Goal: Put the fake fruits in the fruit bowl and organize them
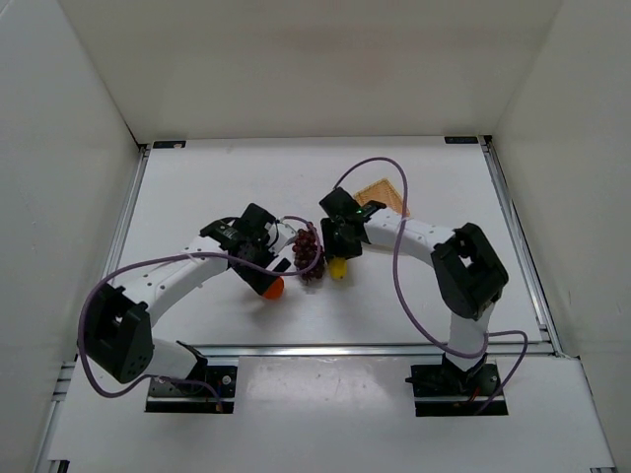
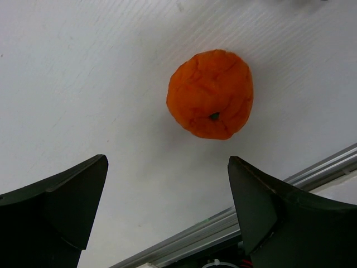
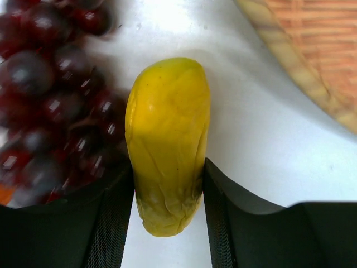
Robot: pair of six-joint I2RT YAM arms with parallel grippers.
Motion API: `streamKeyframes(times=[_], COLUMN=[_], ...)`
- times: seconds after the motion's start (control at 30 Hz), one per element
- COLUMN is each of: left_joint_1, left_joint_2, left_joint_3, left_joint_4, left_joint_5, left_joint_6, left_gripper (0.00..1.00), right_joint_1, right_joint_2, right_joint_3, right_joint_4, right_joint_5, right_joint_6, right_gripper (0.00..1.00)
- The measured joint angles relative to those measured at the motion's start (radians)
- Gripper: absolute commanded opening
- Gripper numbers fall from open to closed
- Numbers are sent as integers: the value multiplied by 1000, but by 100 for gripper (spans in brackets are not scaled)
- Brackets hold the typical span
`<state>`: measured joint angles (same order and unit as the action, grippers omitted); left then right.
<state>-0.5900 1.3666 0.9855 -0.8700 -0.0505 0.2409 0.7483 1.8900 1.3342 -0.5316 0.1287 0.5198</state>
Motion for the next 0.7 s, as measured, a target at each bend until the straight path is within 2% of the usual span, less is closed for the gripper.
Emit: streamKeyframes(times=[0.17,0.27,0.37,0.43,0.53,0.57,0.63,0.67,0.7], left_joint_1=[-21,-46,-63,-67,-67,-67,-68,-69,-70], left_joint_2=[46,87,147,185,235,250,272,276,279], left_joint_3=[55,73,74,74,82,85,89,90,90], left_joint_4=[8,20,34,39,41,42,43,43,43], left_joint_5=[50,61,55,44,27,23,13,11,10], left_joint_6=[-16,-21,-25,-28,-31,-32,-32,-32,-32], left_gripper=[100,100,100,100,100,100,98,98,95], right_joint_1=[-26,-119,-235,-304,-358,-369,-378,-379,-378], right_joint_2=[-184,-259,-216,-126,26,75,150,168,179], right_joint_3=[-12,10,76,156,275,314,357,362,364], right_joint_4=[-44,-47,-50,-71,-93,-113,-130,-141,-156], right_joint_5=[16,24,37,46,55,56,55,52,49], right_joint_6=[-11,-21,-36,-46,-58,-61,-64,-69,-72], right_gripper=[20,20,20,24,39,54,68,80,84])
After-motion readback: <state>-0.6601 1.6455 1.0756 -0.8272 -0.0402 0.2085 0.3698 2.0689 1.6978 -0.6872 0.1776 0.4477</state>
